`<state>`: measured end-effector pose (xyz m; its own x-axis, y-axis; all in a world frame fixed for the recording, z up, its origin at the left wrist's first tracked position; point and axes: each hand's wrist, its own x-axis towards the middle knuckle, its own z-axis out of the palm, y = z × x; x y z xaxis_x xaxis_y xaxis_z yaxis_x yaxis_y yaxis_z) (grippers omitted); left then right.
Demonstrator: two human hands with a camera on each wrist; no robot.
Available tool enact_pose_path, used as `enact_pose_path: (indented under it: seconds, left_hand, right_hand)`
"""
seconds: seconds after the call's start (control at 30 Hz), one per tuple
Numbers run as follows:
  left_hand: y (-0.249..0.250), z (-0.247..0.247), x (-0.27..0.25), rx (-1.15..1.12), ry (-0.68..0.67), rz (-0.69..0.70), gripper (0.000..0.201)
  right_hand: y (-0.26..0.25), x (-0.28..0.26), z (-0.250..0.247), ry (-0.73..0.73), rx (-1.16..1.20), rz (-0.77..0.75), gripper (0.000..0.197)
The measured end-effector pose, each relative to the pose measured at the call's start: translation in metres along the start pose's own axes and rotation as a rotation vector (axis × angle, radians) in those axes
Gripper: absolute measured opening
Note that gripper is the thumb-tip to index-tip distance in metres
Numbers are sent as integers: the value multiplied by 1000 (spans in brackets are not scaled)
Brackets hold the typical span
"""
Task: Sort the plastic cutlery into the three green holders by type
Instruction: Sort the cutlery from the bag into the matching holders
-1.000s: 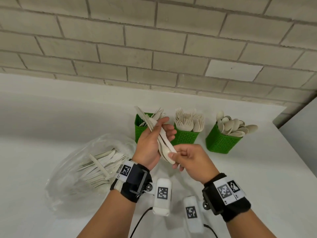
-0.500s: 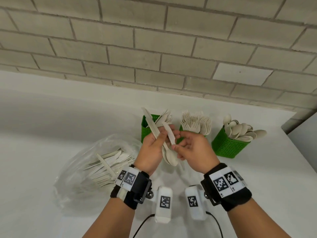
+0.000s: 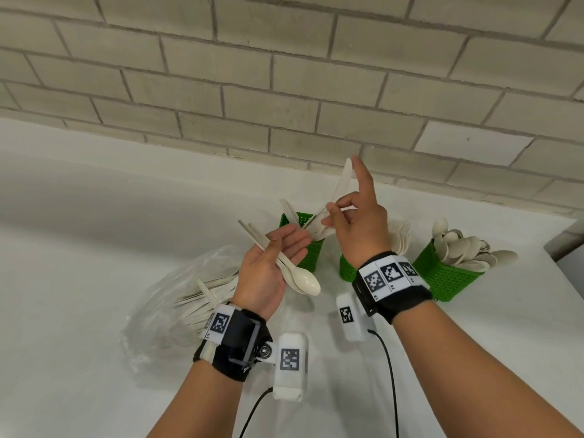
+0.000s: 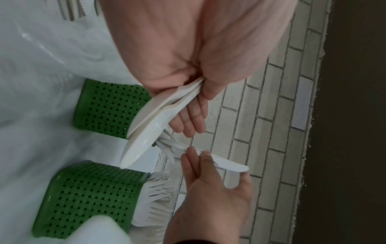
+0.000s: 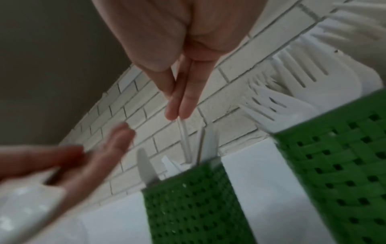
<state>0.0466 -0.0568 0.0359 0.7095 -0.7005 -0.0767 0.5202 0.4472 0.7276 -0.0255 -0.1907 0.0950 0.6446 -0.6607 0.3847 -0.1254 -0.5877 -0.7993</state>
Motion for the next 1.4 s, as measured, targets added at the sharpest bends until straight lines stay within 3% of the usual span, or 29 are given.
enact_pose_path:
  seconds: [0.1,0.2,0.27,0.37,0.43,0.53,0.67,0.7,0.87,1.03,1.13,1.2,1.4]
  left_hand:
    - [4,-3,0,-3,7,3,31]
    - [5,-5,1,-1,12,12,30]
    - [5,-6,1,-6,13,11,30]
    - [6,-6,2,-8,13,12,30]
    - [6,-4,4,-18,18,19,31]
    - [7,1,7,-64,18,38,31]
    - [9,8,9,-139,3,46,31]
    - [10,9,9,-140,0,41,32]
    - [5,17,6,-156,10,9,34]
    - [-1,31,2,-133,-34,-32,37]
    - [-8,38,-1,-90,-59,-69,37]
    - [-9,34,-2,-87,-55,-78,33]
    - [-1,20,1,100,37,-12,32]
  right_hand:
    - [7,4,3,-70,-240,-15,94]
    - [13,6,9,-125,-372,-61,93]
    - [19,6,9,-142,-406,-55,79]
    - [31,1,10,-145,-573,-154,38]
    - [31,-4,10,-118,-648,-207,33]
    - [12,-16,5,-11,-438,-223,33]
    - [6,-43,-2,-380,-50,161,17]
    - [11,-49,-3,-399,66,229,13]
    - [30,-59,-28,-228,326,416,16]
    - [22,-67,-24,-280,444,488,30]
    - [16,-73,-16,-353,442,493,25]
    - [19,-72,-25,-298,359,463,20]
    - [17,-44,-120,102,-287,89,18]
